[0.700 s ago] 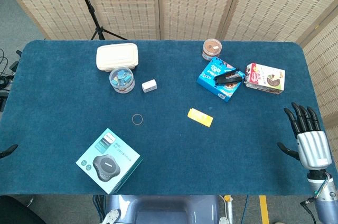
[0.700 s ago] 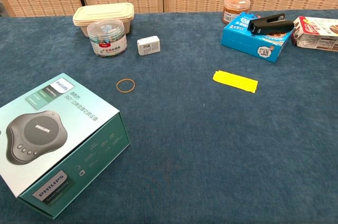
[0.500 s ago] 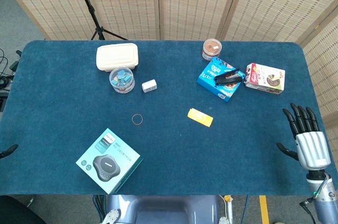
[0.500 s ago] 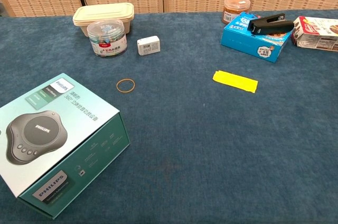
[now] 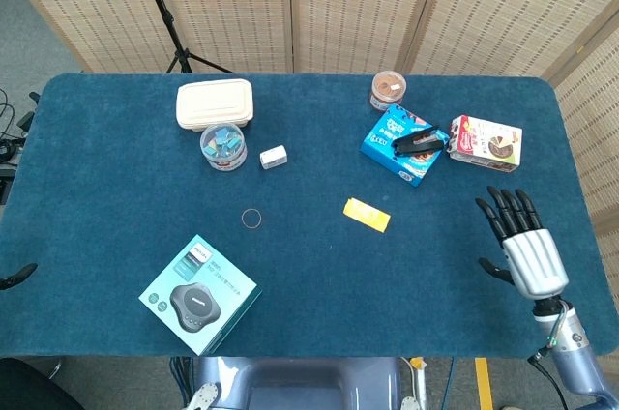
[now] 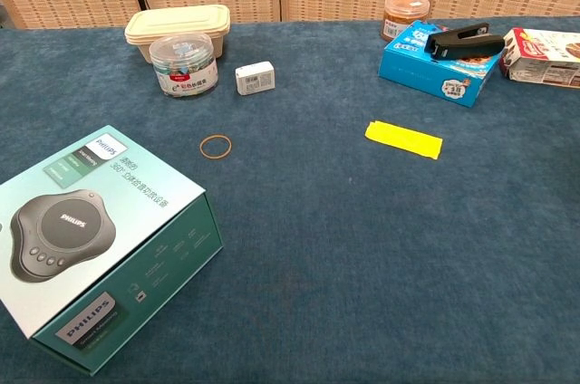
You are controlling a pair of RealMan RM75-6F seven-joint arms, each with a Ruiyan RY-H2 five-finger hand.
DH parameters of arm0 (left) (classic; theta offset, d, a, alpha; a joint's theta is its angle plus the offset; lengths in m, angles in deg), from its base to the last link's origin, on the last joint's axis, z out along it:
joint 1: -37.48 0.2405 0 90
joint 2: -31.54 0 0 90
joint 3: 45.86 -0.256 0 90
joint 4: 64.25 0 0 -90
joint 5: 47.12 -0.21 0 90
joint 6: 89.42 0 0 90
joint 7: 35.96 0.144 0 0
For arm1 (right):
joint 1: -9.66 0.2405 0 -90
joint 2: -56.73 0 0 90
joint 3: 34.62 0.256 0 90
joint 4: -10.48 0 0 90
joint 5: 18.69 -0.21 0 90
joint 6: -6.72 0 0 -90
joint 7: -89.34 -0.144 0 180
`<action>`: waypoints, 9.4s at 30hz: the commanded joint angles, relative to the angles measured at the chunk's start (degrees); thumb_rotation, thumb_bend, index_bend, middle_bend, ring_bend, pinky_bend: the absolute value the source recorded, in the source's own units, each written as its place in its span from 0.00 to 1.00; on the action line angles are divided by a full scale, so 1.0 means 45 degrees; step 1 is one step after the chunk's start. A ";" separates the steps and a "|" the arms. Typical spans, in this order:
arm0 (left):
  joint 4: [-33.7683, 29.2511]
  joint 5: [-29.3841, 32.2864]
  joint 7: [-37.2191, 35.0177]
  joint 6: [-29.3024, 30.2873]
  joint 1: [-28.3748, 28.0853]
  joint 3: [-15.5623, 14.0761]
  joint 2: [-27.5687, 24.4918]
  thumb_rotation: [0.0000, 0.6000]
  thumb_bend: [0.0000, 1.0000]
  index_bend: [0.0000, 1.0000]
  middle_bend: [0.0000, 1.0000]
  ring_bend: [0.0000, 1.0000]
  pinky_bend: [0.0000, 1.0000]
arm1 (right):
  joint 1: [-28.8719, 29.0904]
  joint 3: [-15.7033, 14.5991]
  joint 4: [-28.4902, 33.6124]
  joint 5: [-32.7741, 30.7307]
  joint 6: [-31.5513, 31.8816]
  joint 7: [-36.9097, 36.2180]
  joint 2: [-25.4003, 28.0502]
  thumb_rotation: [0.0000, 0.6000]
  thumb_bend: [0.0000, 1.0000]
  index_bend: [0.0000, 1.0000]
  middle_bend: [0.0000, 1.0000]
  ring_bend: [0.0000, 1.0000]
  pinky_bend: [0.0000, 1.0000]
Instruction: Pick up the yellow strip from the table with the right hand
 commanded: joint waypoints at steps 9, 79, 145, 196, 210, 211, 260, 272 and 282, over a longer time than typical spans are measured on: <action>0.0001 0.0720 0.0257 -0.0150 -0.0152 0.0262 0.0170 1.00 0.00 0.00 0.00 0.00 0.00 | 0.2704 -0.0017 0.0631 0.1478 -0.2441 0.1233 -0.0701 1.00 0.00 0.10 0.00 0.00 0.00; -0.0127 0.1555 0.1163 -0.0762 -0.0559 0.0512 0.0364 1.00 0.00 0.00 0.00 0.00 0.00 | 0.6379 -0.1523 -0.8440 0.0916 -0.4346 -0.0031 -0.6138 1.00 0.00 0.13 0.00 0.00 0.00; -0.0159 0.1521 0.1254 -0.0788 -0.0582 0.0481 0.0400 1.00 0.00 0.00 0.00 0.00 0.00 | 0.6457 -0.1398 -0.9032 0.0010 -0.4526 -0.0043 -0.6612 1.00 0.00 0.14 0.00 0.00 0.00; -0.0198 0.1429 0.1277 -0.0748 -0.0563 0.0447 0.0408 1.00 0.00 0.00 0.00 0.00 0.00 | 0.7236 -0.1873 -0.6271 0.0139 -0.6240 0.0403 -0.4907 1.00 0.53 0.42 0.03 0.00 0.00; -0.0181 0.1400 0.1201 -0.0762 -0.0557 0.0435 0.0394 1.00 0.00 0.00 0.00 0.00 0.00 | 0.7233 -0.1770 -0.6350 0.0023 -0.6359 0.0675 -0.5002 1.00 0.53 0.56 0.03 0.00 0.00; -0.0186 0.1392 0.1197 -0.0760 -0.0553 0.0430 0.0393 1.00 0.00 0.00 0.00 0.00 0.00 | 0.7220 -0.1762 -0.6385 0.0011 -0.6352 0.0679 -0.5025 1.00 0.53 0.57 0.03 0.00 0.00; -0.0052 0.1186 0.0939 -0.0914 -0.0567 0.0317 0.0327 1.00 0.00 0.00 0.00 0.00 0.00 | 0.8688 0.1058 -0.4452 -0.1297 -0.4739 0.1372 -0.4421 1.00 0.53 0.59 0.06 0.00 0.00; -0.0071 0.0659 0.1340 -0.0918 -0.0574 0.0062 0.0442 1.00 0.00 0.00 0.00 0.00 0.00 | 0.6738 0.1295 -0.1893 -0.2428 -0.3466 0.1507 -0.2304 1.00 0.00 0.00 0.00 0.00 0.00; 0.0185 0.0173 0.1402 -0.0702 -0.0332 -0.0290 0.0582 1.00 0.00 0.00 0.00 0.00 0.00 | 0.4713 0.1467 -0.0006 -0.3043 -0.1612 0.1037 -0.0617 1.00 0.00 0.00 0.00 0.00 0.00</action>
